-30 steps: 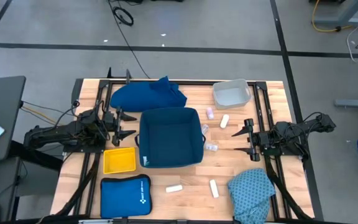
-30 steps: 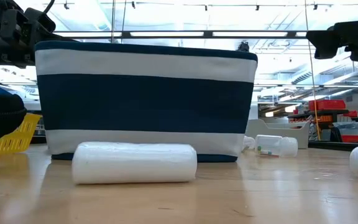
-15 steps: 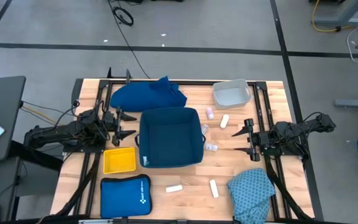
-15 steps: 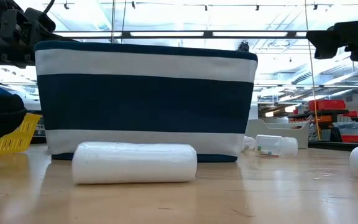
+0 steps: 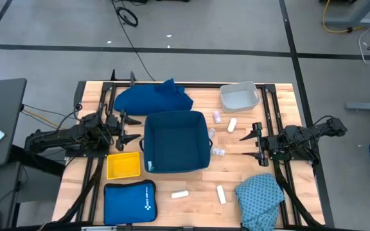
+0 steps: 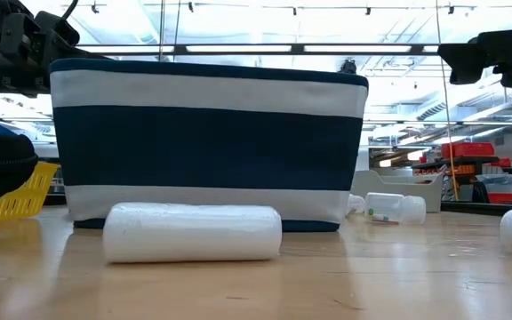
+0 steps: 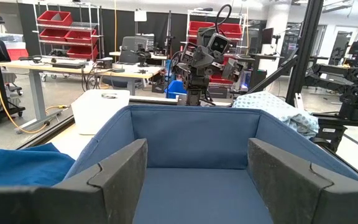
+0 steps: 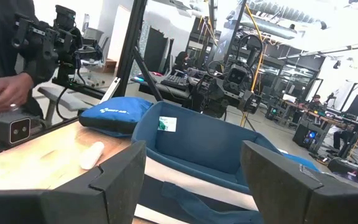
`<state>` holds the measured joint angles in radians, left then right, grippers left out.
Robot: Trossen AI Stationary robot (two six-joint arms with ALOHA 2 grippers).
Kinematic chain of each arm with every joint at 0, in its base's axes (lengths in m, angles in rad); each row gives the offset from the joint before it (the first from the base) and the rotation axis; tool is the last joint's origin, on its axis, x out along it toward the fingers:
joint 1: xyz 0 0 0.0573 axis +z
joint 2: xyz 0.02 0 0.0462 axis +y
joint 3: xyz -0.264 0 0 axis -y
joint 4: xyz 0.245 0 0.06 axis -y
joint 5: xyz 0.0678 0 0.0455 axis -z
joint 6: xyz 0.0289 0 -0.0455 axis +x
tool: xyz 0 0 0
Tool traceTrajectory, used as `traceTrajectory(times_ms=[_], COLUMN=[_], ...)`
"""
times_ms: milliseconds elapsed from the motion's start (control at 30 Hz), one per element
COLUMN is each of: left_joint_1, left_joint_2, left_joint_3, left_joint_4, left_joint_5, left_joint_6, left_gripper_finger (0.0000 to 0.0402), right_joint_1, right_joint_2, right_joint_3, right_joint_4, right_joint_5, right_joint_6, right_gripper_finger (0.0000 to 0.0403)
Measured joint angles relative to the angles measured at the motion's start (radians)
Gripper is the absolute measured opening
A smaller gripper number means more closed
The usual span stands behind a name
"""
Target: Pick & place medical supplies in basket/bin
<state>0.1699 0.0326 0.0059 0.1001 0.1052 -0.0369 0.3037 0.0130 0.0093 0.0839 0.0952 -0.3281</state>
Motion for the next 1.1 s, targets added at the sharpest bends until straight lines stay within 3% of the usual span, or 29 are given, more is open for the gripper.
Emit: traceTrajectory(times_ms=[233, 367, 667, 1100], left_joint_1=[0.0, 0.0, 0.0, 0.0], left_joint_2=[0.0, 0.0, 0.0, 0.0], left_joint_3=[0.0, 0.0, 0.0, 0.0], left_joint_4=[0.0, 0.0, 0.0, 0.001], left_joint_5=[0.0, 0.0, 0.0, 0.0], left_joint_6=[0.0, 0.0, 0.0, 0.0], left_gripper_finger=[0.028, 0.028, 0.028, 0.028], right_joint_1=[0.0, 0.0, 0.0, 0.0], right_joint_2=[0.0, 0.0, 0.0, 0.0], right_joint_3=[0.0, 0.0, 0.0, 0.0], right_joint_4=[0.001, 0.003, 0.028, 0.136], right_joint_5=[-0.002, -0.02, -0.02, -0.018], right_joint_6=[0.026, 0.264, 0.559, 0.569], right_gripper_finger=[0.027, 0.027, 0.027, 0.027])
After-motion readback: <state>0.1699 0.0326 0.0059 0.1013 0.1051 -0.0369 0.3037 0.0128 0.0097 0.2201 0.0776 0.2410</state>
